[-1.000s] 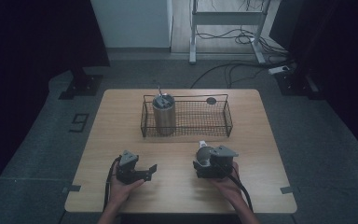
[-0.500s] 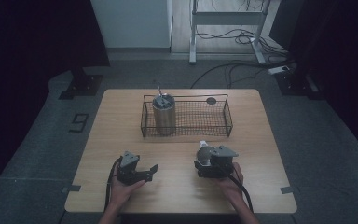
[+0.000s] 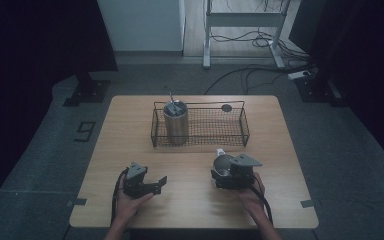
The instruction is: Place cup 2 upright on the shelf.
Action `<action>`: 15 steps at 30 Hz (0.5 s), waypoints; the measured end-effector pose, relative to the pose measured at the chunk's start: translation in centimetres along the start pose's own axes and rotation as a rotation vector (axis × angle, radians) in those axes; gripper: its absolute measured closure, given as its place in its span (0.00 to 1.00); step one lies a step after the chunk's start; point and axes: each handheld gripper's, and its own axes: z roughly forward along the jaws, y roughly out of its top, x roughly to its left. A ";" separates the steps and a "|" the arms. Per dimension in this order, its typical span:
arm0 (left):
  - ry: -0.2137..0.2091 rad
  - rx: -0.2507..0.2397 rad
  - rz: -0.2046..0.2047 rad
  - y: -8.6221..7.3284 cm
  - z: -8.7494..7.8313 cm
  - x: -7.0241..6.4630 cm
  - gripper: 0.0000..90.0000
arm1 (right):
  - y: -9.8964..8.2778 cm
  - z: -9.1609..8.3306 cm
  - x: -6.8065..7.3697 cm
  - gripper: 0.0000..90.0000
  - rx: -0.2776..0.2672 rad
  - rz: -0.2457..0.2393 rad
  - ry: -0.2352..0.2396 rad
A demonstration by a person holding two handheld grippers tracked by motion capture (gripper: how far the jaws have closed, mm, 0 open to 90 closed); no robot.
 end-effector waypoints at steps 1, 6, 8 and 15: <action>0.000 0.001 -0.001 0.0 0.0 0.0 0.11 | 0.1 -0.1 -0.1 0.07 -0.002 0.000 0.000; -0.005 0.006 0.000 -0.1 0.0 0.0 0.11 | 0.6 -0.2 -0.7 0.07 -0.013 0.017 0.003; -0.007 0.006 -0.001 -0.1 0.1 0.0 0.11 | 1.0 -0.3 -0.9 0.07 -0.011 0.011 -0.004; -0.015 0.001 -0.004 0.0 -0.1 0.0 0.11 | 2.1 -0.6 -1.5 0.07 -0.023 0.028 -0.006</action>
